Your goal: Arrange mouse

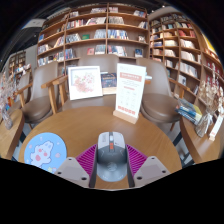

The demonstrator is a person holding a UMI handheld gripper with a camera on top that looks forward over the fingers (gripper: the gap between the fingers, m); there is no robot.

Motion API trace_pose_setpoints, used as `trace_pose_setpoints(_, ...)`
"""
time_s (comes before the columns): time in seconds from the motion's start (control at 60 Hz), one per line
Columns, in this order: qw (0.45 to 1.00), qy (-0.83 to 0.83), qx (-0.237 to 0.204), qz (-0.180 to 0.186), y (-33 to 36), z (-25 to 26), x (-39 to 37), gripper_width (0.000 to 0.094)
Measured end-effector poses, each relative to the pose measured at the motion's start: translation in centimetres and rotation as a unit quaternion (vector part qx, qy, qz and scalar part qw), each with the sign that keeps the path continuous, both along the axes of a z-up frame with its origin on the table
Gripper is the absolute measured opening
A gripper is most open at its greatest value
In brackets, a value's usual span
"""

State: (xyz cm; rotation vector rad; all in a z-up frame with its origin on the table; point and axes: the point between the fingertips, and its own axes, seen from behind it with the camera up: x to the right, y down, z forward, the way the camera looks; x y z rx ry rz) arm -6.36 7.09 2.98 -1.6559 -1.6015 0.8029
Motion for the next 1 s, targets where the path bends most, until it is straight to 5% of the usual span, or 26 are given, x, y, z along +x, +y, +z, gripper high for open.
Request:
trace_pose_setpoints(0.267,0.996,0.040,-0.040,0.072,-13.0,7.7,-0.2,0.0438)
trace_pose_setpoints(0.533,0.994,-0.020,-0.018,0.109,-22.8,-0.2,0.9,0.0437)
trace_pose_setpoints(0.783,0.995,-0.031,0.002,0.095,-23.9,-3.9,1.5,0.0469)
trace_pose_setpoints(0.883,0.995,-0.032,-0.008,0.090,-24.0,-4.0,1.7,0.0555)
trace_pose_setpoints(0.95,0.996,-0.031,-0.009,0.079,-23.5,-3.6,2.1,0.0850)
trace_pose_setpoints(1.0,0.997,-0.025,-0.002,0.074,-22.9,-2.8,2.4,0.0824)
